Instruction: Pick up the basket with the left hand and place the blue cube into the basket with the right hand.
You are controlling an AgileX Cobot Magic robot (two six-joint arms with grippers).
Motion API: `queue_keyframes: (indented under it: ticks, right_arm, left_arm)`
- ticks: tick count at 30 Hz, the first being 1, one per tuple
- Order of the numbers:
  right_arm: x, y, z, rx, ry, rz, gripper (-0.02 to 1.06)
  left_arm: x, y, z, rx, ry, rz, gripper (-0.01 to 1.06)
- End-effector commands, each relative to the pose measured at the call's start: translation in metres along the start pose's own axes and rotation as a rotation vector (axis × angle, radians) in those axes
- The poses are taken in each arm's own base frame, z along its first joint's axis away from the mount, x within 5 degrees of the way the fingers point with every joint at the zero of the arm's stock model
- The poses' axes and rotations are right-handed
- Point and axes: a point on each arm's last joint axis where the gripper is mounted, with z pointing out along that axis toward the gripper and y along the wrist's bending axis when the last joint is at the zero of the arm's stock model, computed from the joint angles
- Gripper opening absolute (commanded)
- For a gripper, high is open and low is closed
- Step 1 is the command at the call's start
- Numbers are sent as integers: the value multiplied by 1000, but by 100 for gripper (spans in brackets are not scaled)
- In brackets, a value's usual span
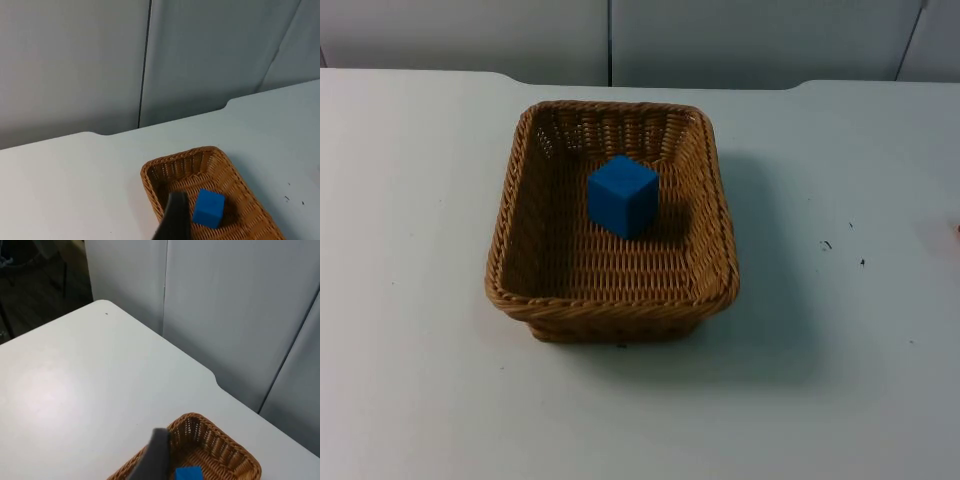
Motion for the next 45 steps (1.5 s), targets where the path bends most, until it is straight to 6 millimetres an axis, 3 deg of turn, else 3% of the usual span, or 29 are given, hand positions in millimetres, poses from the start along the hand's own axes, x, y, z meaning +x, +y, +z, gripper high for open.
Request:
queue_keyframes:
  ticks: [1,8,18,22,24,27,28,32,34,38,45]
  right_arm:
    - [1,1,-5,-9,6,-6,82]
    - [8,6,-15,-38,77,-16,82]
    - [20,17,-36,-103,69,-28,82]
    - [61,26,-44,-90,52,-22,82]
    - [70,27,-46,-80,35,-17,82]
    - [106,35,-54,-60,15,-2,82]
    - [106,35,-54,-60,15,-2,82]
    - [152,45,-70,-41,-13,5,82]
    - [162,47,-75,-37,-22,3,82]
    - [204,58,-89,-32,-38,9,82]
    - [242,67,-99,-28,-62,10,82]
  left_arm:
    - [15,-4,-7,-6,-21,5,72]
    - [52,-10,-26,-34,-29,23,72]
    - [82,-21,-51,-41,-65,49,72]
    - [99,-28,-70,-58,-117,79,72]
    - [104,-29,-74,-60,-127,85,72]
    - [117,-33,-81,-64,-130,98,72]
    - [117,-33,-81,-64,-130,98,72]
    - [138,-33,-80,-71,-117,102,72]
    - [142,-32,-79,-71,-113,97,72]
    - [156,-32,-75,-66,-103,83,72]
    - [171,-33,-76,-69,-111,87,72]
